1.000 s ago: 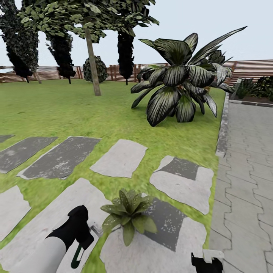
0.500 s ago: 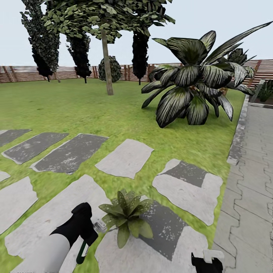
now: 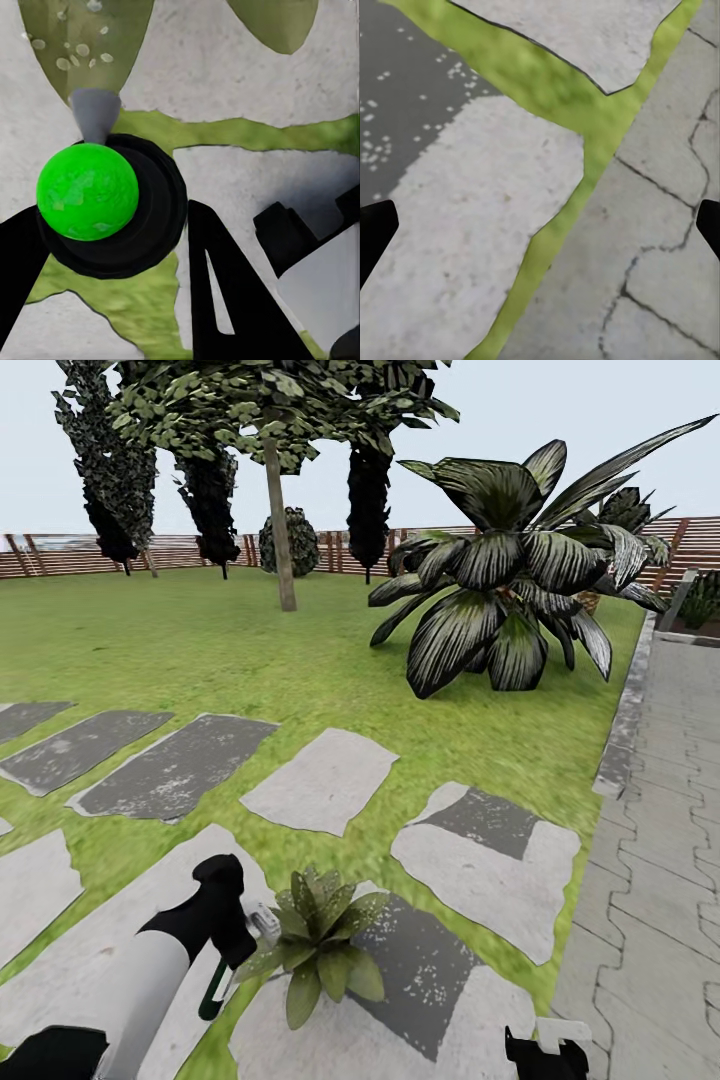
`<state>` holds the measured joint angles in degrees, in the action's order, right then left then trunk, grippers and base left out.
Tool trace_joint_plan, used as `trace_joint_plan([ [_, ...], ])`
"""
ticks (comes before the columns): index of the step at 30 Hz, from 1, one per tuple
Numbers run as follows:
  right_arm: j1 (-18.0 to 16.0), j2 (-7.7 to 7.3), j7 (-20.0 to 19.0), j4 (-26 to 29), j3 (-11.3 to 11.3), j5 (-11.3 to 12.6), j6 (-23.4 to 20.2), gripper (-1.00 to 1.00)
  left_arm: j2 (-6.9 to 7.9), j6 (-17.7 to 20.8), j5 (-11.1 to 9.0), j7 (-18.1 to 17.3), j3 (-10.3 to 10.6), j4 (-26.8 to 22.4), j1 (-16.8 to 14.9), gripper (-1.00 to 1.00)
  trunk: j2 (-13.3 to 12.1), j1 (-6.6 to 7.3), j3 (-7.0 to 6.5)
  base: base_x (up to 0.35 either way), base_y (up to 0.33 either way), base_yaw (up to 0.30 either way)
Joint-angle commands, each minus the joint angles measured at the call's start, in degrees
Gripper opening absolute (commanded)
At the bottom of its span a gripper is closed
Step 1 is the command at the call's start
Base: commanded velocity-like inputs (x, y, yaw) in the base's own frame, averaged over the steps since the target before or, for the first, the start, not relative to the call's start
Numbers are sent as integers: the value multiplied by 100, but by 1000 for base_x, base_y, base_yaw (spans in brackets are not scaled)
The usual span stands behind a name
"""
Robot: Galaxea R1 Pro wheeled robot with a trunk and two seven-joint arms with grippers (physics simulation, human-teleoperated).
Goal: Pick up the pesticide atomizer in the garden and spray insectifuge to fully cover both potted plants in the garden.
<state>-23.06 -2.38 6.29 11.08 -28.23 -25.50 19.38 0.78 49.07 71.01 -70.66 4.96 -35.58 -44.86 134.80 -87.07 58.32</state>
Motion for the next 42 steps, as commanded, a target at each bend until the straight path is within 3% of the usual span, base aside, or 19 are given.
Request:
trace_joint_plan([
  [1,-5,1,22,-9,-34,-60,22,100,8,42,78,-115,28,-6,-41,-100,2,1,5,0,0,0],
  [3,-5,1,22,-4,-34,-57,22,100,5,41,265,-205,23,7,-126,-100,2,1,5,0,0,0],
  [6,-5,6,22,-1,-34,-52,22,100,-2,44,333,-226,17,14,-136,-100,2,1,5,0,0,29],
  [16,-5,18,22,-9,-34,-52,22,100,-20,50,352,-237,-12,1,-157,-100,2,1,5,118,-90,244],
  [28,-5,18,22,-9,-34,-52,22,100,-68,50,361,-229,13,7,-127,-100,2,1,5,4,-246,34],
  [33,-5,18,22,-9,-34,-52,22,100,-59,50,361,-229,8,7,-135,-100,2,1,5,-145,-225,242],
  [42,-5,18,22,-11,-34,-56,22,100,-31,51,361,-229,15,13,-88,-100,2,1,5,164,-169,276],
])
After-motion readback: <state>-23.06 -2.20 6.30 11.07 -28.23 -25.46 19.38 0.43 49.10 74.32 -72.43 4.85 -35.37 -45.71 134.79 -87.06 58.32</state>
